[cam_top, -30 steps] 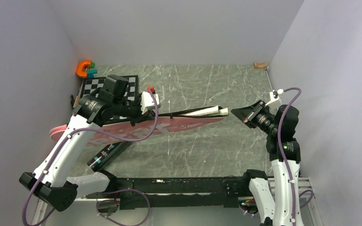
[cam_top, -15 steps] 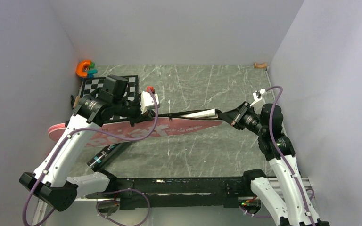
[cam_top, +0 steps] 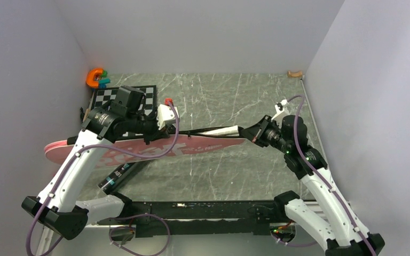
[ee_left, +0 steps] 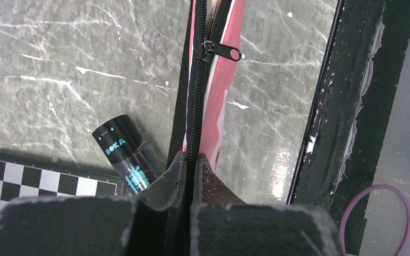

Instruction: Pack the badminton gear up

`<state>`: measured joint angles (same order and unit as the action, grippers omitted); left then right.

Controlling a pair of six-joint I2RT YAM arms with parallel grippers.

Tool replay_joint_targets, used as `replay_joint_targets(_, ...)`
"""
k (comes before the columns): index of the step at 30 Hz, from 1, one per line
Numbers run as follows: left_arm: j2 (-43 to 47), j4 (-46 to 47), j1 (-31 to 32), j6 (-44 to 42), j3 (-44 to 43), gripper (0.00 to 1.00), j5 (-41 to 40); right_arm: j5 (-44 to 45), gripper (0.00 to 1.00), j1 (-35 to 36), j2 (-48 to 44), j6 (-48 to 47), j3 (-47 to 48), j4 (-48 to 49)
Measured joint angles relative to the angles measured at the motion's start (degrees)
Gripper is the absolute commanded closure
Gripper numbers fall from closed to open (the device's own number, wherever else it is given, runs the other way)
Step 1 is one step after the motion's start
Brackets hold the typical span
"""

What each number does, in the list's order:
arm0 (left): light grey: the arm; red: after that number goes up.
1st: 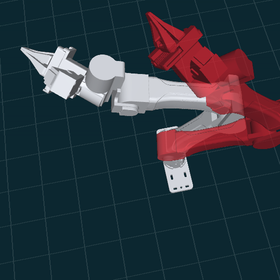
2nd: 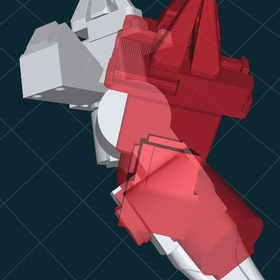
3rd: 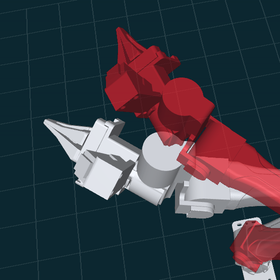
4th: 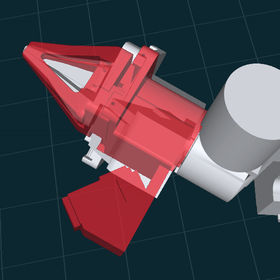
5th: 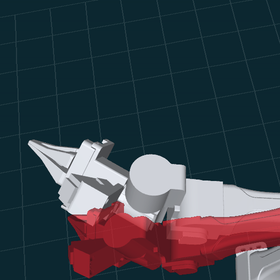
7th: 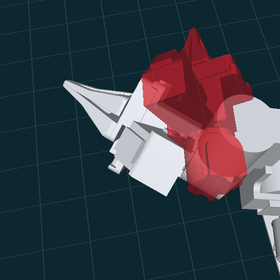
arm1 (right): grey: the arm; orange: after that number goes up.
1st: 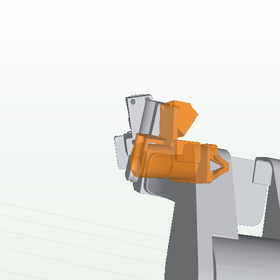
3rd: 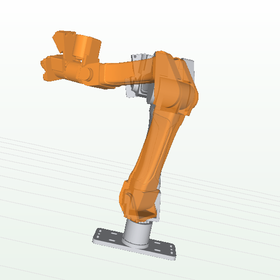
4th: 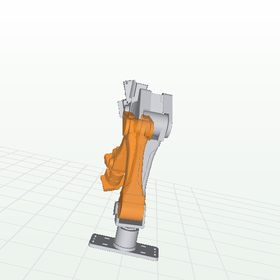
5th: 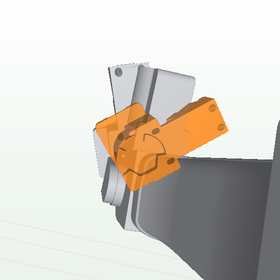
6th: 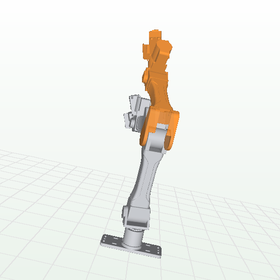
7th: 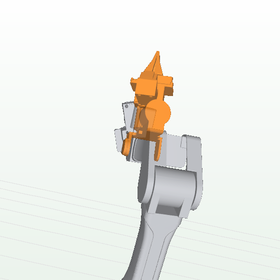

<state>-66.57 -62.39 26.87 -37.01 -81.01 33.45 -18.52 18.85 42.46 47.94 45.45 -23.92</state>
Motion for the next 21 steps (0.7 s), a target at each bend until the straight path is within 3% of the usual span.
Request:
replay_joint_targets(11,0.5,-1.3,-0.3,0.2,0.0,1.00,-1.3,7.9,0.86,6.0,4.5,-3.4,5.7,-5.3)
replay_joint_targets(16,0.7,0.5,0.0,0.2,0.0,1.00,1.2,13.0,0.76,7.0,4.7,-7.0,14.4,-14.1)
replay_joint_targets(21,1.6,2.4,0.4,0.2,0.0,1.00,3.3,17.5,0.73,7.6,4.7,-10.2,24.5,-19.6)
